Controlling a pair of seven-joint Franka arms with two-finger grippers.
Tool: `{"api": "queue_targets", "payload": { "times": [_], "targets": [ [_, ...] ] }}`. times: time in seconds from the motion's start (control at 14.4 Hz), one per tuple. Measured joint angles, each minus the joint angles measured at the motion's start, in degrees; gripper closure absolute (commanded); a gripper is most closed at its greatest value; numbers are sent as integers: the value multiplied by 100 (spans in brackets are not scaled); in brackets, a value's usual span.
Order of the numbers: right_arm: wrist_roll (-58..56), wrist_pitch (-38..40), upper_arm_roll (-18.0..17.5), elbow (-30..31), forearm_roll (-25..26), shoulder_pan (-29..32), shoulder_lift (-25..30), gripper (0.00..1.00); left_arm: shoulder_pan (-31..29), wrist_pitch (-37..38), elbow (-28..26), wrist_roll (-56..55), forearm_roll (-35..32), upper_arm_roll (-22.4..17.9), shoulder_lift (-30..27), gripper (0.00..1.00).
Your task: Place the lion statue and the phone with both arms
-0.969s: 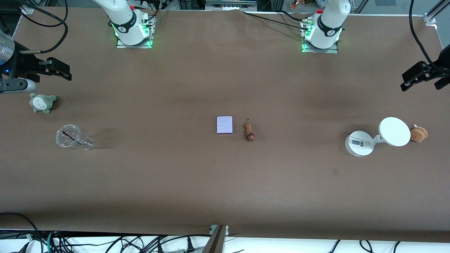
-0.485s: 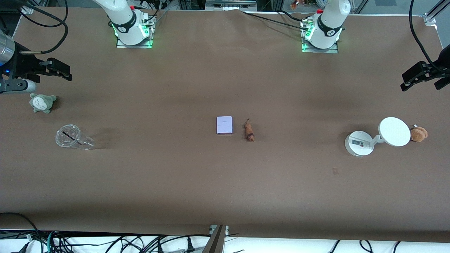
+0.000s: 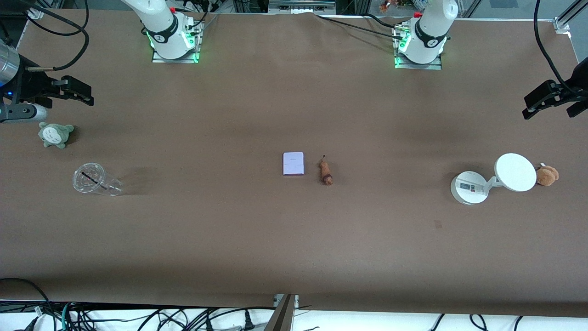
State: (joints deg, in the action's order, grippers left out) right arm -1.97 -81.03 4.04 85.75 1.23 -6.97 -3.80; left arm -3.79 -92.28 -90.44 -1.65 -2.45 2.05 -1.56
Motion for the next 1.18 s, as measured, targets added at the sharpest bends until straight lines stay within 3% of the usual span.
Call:
{"api": "queue_targets", "payload": {
  "times": [0.83, 1.18],
  "targets": [
    [0, 0, 13, 0, 0, 12, -12, 0, 19, -18, 21, 0, 0, 73, 0, 0],
    [0, 0, 23, -1, 0, 12, -24, 0, 31, -112, 320, 0, 2, 167, 53, 0]
  ]
}}
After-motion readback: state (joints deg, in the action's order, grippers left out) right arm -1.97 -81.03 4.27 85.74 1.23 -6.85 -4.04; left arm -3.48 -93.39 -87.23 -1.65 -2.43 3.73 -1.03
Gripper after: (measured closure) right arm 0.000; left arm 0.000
